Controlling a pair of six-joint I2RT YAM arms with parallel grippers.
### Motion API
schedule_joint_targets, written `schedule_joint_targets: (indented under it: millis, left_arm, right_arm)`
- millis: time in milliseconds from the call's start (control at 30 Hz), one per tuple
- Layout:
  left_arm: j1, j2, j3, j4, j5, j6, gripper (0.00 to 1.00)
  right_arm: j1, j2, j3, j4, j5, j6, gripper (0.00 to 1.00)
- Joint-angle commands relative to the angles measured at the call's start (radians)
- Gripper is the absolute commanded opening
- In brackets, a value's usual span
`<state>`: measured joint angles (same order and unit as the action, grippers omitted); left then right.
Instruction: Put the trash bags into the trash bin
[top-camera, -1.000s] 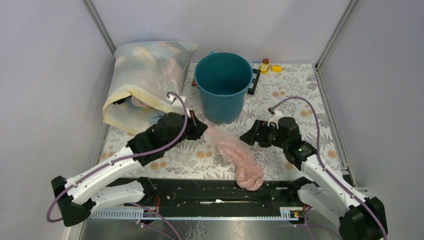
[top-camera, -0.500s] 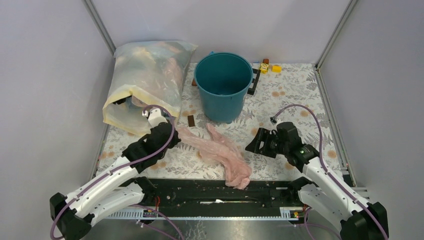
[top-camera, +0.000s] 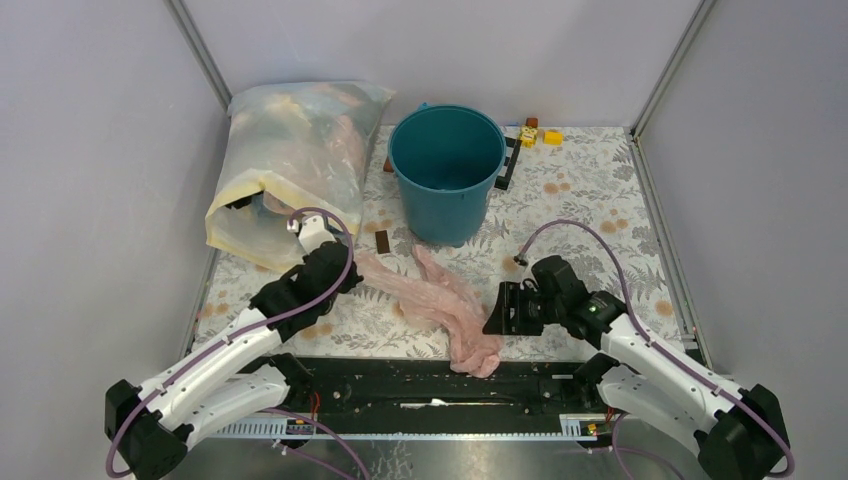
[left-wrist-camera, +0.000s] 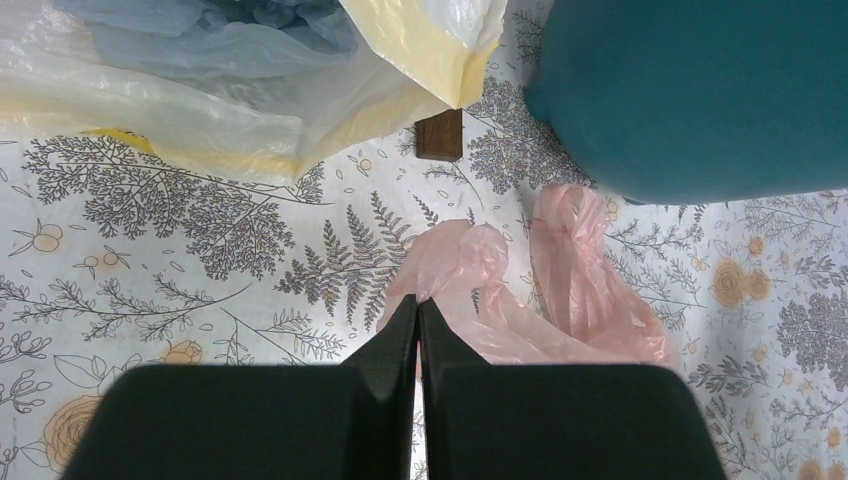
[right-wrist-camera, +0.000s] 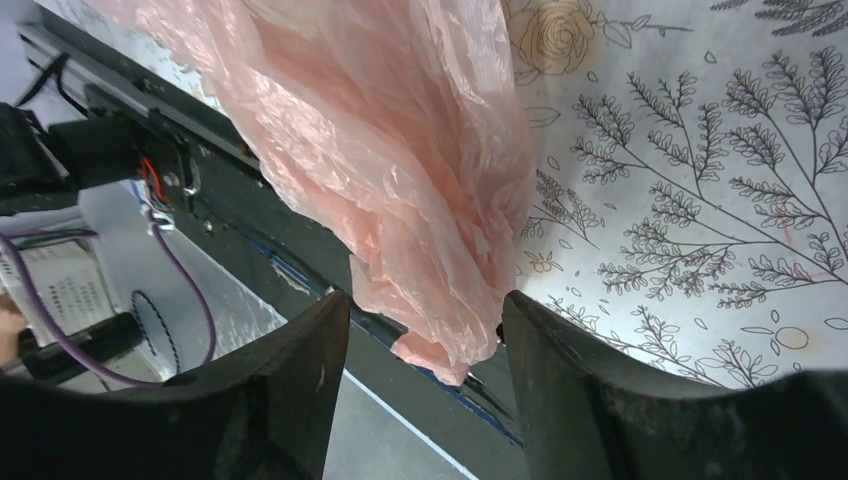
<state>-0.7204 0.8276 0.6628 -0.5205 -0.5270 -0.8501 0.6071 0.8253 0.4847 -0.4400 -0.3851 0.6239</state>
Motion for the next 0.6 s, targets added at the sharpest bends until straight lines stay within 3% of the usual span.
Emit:
schedule_joint_targets:
  millis: [0,100,233,400,567]
  left_arm:
    - [0.014,-0.008,0.012,0.039,0.001,0.002,0.00]
    - [0.018,-0.015,0.012,0.036,0.003,0.002,0.00]
    - [0.021,-0.020,0.015,0.027,-0.002,0.003,0.00]
    - [0.040,-0.038,0.029,-0.016,-0.037,0.001,0.00]
    - [0.079,-0.137,0.054,-0.071,-0.082,-0.015,0.00]
  right_arm:
    - [0.065,0.008,-0.001,-0.022,0.087,0.023,0.65]
    - [0.088,0.015,-0.012,-0.020,0.125,0.041,0.62]
    - [0.095,0.012,-0.023,-0.011,0.126,0.047,0.30]
    - [0.095,-0.074,0.012,-0.058,0.217,0.076,0.03]
    - [0.095,-0.170,0.082,-0.153,0.434,0.117,0.00]
